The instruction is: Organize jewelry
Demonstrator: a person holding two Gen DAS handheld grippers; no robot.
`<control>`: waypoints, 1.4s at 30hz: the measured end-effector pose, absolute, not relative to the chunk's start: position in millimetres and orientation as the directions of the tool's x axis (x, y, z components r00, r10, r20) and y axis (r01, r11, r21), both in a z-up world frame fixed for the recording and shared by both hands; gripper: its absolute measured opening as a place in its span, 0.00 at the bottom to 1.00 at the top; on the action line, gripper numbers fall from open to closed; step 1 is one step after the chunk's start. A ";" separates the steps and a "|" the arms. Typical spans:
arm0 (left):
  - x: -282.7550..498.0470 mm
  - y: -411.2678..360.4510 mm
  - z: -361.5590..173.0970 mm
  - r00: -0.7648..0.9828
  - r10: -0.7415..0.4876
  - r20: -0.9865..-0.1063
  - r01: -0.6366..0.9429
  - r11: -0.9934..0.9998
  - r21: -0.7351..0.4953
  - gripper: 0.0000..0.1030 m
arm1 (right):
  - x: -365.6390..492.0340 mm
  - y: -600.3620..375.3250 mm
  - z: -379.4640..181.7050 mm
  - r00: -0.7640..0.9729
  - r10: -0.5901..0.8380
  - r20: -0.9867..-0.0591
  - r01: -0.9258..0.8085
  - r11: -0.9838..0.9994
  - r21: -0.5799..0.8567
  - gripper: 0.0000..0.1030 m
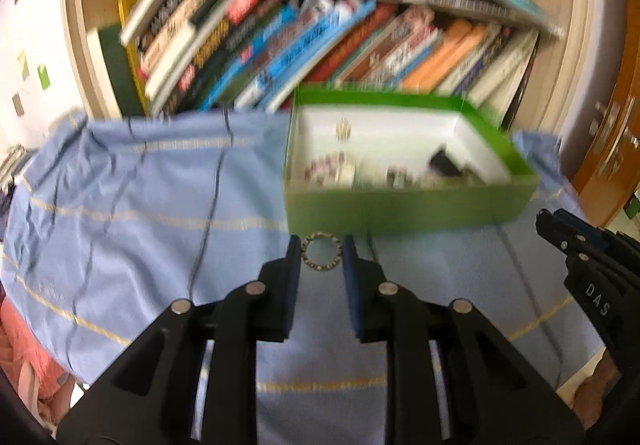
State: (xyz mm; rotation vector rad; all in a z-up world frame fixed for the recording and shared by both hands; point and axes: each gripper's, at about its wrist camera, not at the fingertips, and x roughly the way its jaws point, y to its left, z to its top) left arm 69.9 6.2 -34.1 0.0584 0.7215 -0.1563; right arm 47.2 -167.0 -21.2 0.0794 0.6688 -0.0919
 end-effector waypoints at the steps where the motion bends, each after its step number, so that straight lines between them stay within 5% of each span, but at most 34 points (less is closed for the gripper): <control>1: 74.2 5.0 -21.7 0.760 -0.126 -0.638 0.163 0.987 -0.001 0.20 | 51.5 -166.7 -12.7 0.790 -0.053 -0.610 0.104 0.993 0.049 0.18; 5: 99.5 -3.5 15.3 0.815 -0.111 -0.568 0.147 0.989 0.018 0.21 | 81.1 -170.1 21.2 0.824 -0.047 -0.564 0.092 0.995 0.051 0.18; 10: 156.3 -20.8 30.9 0.786 -0.132 -0.603 0.165 0.986 -0.001 0.21 | 142.9 -174.8 21.5 0.785 0.010 -0.620 0.076 0.991 0.112 0.18; 21: 233.9 -43.2 -59.3 0.621 -0.072 -0.780 0.149 0.989 0.027 0.26 | 197.8 -176.6 -64.6 0.633 -0.020 -0.774 0.119 0.990 0.072 0.20; 22: 234.5 -42.0 -59.9 0.621 -0.068 -0.781 0.141 0.990 0.026 0.44 | 196.2 -177.2 -62.6 0.635 -0.020 -0.772 0.119 0.990 0.073 0.23; 24: 228.3 -37.4 -52.1 0.649 -0.049 -0.759 0.115 0.993 0.035 0.64 | 186.6 -178.6 -52.8 0.655 -0.016 -0.756 0.117 0.990 0.080 0.43; 27: 202.1 -31.8 -28.5 0.735 -0.031 -0.677 0.099 0.993 0.063 0.72 | 159.3 -180.4 -28.8 0.737 -0.049 -0.674 0.123 0.990 0.063 0.69; 38: 104.9 -8.8 6.1 0.796 -0.032 -0.605 0.059 0.998 0.024 0.95 | 58.9 -184.5 12.3 0.812 -0.142 -0.567 0.180 0.984 0.013 0.97; 42: 71.0 -4.8 13.3 0.810 -0.054 -0.583 0.077 0.997 0.015 0.96 | 27.8 -184.1 15.5 0.840 -0.137 -0.525 0.179 0.984 0.029 0.97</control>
